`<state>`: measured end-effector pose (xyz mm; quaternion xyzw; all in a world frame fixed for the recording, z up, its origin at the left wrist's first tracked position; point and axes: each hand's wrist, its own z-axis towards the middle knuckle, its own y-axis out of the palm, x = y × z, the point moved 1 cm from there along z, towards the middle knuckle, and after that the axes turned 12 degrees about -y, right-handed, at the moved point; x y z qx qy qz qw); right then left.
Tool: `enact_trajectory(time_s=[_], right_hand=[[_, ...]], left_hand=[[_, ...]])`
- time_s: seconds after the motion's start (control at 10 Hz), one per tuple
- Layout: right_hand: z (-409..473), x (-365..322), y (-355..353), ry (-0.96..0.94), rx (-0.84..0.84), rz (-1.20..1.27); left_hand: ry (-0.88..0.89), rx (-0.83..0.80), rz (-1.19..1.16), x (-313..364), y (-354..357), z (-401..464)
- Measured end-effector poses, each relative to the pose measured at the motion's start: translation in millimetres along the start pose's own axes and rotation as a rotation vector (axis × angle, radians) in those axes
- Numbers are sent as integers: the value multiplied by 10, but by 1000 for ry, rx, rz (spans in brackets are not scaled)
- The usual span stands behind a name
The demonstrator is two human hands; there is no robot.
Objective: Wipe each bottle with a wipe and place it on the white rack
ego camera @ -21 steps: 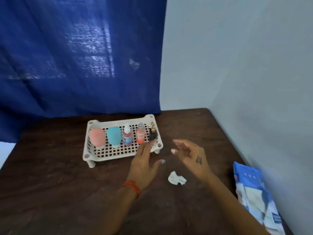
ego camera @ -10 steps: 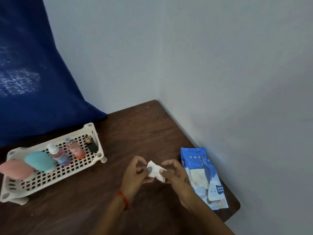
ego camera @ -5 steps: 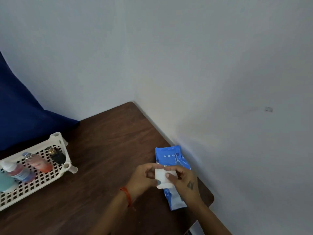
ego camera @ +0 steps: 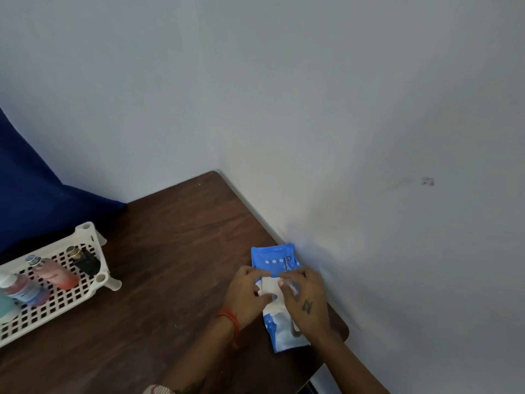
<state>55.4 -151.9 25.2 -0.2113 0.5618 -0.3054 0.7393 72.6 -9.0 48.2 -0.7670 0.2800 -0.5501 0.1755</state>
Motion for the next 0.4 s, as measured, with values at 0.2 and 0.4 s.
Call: enact_trajectory(time_s=[0.2,0.4], right_hand=[[155,-156,-49,-182,188,-24],[583,-630,-68,-326,176,1]], left_hand=[[134,251,41,47,-144,-15],[247,391,284,206,-568,37]])
